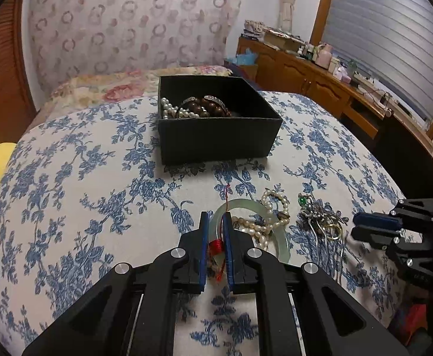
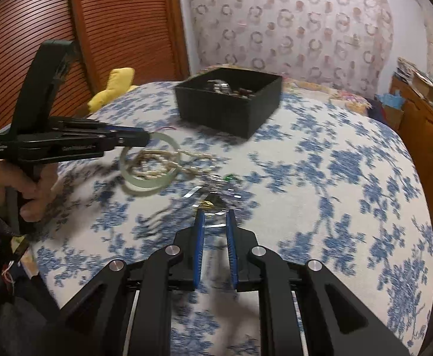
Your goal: Organize jewelry
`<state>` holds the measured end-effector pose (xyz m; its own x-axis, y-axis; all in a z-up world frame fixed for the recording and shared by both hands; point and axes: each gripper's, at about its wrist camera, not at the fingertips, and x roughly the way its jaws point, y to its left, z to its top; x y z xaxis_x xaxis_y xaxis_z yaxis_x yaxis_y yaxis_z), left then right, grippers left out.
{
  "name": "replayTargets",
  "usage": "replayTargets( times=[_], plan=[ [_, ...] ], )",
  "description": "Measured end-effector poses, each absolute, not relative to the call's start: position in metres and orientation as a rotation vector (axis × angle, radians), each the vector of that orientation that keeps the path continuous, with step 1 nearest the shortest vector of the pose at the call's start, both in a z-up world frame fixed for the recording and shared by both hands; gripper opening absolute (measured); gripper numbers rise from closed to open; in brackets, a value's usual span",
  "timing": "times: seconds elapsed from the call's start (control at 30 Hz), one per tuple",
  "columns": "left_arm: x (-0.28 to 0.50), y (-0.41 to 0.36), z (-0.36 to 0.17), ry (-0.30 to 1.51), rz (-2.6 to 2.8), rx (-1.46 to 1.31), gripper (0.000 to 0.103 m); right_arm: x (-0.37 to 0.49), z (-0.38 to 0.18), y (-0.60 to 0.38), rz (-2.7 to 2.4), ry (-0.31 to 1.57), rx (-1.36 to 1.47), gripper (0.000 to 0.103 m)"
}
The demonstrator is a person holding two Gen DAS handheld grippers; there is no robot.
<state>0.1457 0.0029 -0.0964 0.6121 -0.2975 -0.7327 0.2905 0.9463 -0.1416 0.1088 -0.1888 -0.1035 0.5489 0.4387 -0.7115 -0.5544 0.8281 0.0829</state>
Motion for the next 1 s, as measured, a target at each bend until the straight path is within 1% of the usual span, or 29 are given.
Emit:
replayTargets(
  times=[0.13,0.23,0.43,0.5,0.67,0.77,0.87,0.93,1.0],
  plan=[
    [0.14,0.007,-0.098,0.842,-0.348,-0.023,0.008,0.111,-0.102,-0.176,0.611,0.798,-0.198,0.017],
    [0.138,0.008,-0.1,0.843,-0.349,-0.029,0.008,0.116,-0.103,-0.171,0.608,0.803,-0.22,0.023],
    [0.138,0.011,-0.101,0.843,-0.352,-0.043,0.008,0.119,-0.109,-0.163,0.611,0.828,-0.29,0.024],
    [0.138,0.012,-0.101,0.843,-0.354,-0.042,0.008,0.119,-0.11,-0.161,0.608,0.825,-0.314,0.026],
    [0.137,0.011,-0.102,0.843,-0.355,-0.045,0.008,0.118,-0.11,-0.156,0.608,0.817,-0.37,0.026],
    [0.137,0.011,-0.102,0.843,-0.354,-0.044,0.009,0.118,-0.109,-0.157,0.607,0.822,-0.368,0.024],
    [0.137,0.012,-0.103,0.842,-0.353,-0.046,0.009,0.116,-0.108,-0.158,0.612,0.817,-0.362,0.012],
    [0.137,0.012,-0.103,0.842,-0.353,-0.048,0.008,0.115,-0.106,-0.159,0.617,0.813,-0.352,0.0],
    [0.136,0.013,-0.103,0.843,-0.352,-0.049,0.008,0.114,-0.106,-0.161,0.618,0.814,-0.353,0.0]
  ],
)
